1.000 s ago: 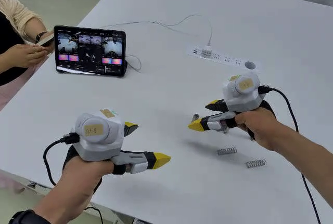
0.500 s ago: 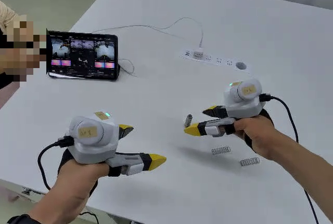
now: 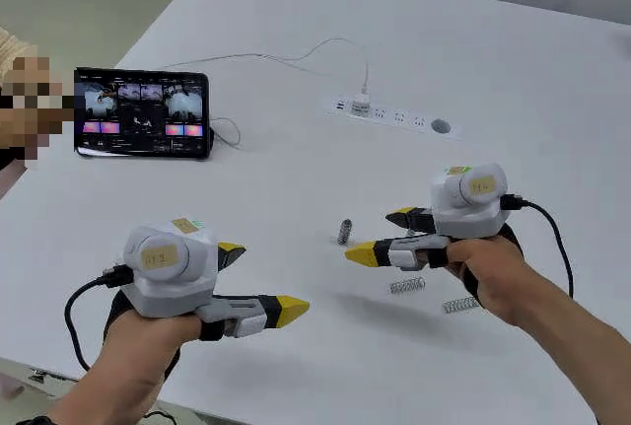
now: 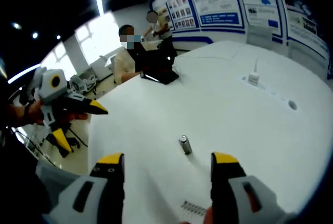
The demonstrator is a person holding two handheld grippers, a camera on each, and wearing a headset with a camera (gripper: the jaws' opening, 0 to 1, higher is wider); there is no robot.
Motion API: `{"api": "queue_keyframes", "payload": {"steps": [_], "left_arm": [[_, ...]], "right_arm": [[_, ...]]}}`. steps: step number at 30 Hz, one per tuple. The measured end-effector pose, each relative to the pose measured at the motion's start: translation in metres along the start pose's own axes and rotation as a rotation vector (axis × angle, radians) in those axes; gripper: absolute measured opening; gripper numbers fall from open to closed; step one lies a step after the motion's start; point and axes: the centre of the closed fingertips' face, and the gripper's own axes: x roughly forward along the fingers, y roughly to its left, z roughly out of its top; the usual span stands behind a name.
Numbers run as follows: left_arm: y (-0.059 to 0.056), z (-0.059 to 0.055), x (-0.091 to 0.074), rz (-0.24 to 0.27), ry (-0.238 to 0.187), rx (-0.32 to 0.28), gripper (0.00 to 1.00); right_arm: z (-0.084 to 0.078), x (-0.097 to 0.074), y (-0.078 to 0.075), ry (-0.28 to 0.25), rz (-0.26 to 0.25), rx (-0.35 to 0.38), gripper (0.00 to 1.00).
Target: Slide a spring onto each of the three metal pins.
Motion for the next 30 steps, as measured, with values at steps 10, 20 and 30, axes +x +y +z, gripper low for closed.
{"api": "queue_keyframes", "payload": {"steps": [10,20,30], "left_arm": [[-0.003,-0.001,0.002,-0.005,0.006,0.005,0.76],[-0.006,0.001,0.007,-0.013,0.011,0.006,0.76],[-0.008,0.003,0.013,-0.023,0.017,0.014,0.77]], "right_arm": [[-0.015,-0.011,0.005,0.0,-0.019,0.008,0.72],[-0.026,-0.027,0.004,-0.021,-0.043,0.034,0.75],[-0.039,-0.048,-0.001,-0.041,-0.078,0.065,0.76]]}}
